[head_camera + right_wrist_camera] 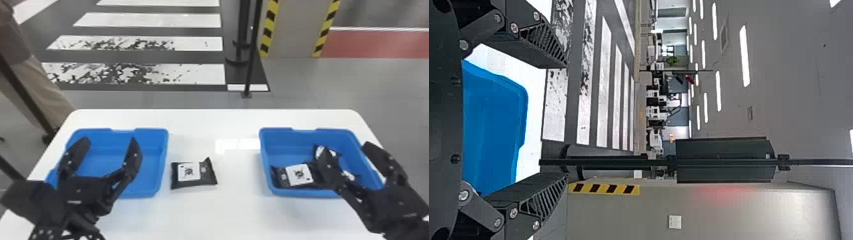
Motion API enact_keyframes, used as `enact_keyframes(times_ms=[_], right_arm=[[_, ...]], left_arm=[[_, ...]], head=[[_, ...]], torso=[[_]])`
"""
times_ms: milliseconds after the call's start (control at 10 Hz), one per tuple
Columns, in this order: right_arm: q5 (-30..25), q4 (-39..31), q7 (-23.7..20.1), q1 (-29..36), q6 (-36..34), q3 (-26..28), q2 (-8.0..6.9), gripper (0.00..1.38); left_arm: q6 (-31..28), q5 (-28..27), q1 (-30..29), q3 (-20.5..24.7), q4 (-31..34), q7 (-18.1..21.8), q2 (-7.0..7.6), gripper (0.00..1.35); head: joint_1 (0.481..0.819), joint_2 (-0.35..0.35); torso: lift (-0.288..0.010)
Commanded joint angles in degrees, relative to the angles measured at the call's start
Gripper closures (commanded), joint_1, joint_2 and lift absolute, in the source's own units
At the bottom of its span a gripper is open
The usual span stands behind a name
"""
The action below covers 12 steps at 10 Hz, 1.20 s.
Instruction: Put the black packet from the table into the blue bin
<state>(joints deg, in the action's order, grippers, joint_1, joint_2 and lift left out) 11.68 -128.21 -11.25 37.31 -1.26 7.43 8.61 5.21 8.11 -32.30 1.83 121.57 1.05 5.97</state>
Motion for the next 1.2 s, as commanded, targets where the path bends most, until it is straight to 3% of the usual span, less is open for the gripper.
enact_keyframes(times_ms=[0, 700, 900, 1100], right_arm=[[-0.03, -0.11, 0.0, 0.09, 0.0, 0.0, 0.0, 0.27], [-0.03, 1.16, 0.0, -1.59, -0.14, -0.91, 0.35, 0.27], [0.2, 4.67, -2.64, -6.23, -2.95, -4.0, 1.67, 0.27], [0.77, 13.67, -8.79, -14.67, -5.34, -8.8, 3.25, 0.27]], left_arm=[[-0.01, 0.0, -0.04, 0.0, 0.0, 0.0, 0.0, 0.12], [-0.01, 0.23, 0.1, 0.11, 0.0, 0.0, 0.0, 0.12], [-0.29, 0.23, 0.1, 0.0, 0.0, 0.0, 0.09, 0.12], [-0.29, 0.23, 0.24, -0.12, 0.0, 0.0, 0.09, 0.12]], head=[[0.695, -0.003], [0.695, -0.001], [0.695, 0.016], [0.695, 0.054]], torso=[[-0.11], [-0.11], [-0.11], [-0.11]])
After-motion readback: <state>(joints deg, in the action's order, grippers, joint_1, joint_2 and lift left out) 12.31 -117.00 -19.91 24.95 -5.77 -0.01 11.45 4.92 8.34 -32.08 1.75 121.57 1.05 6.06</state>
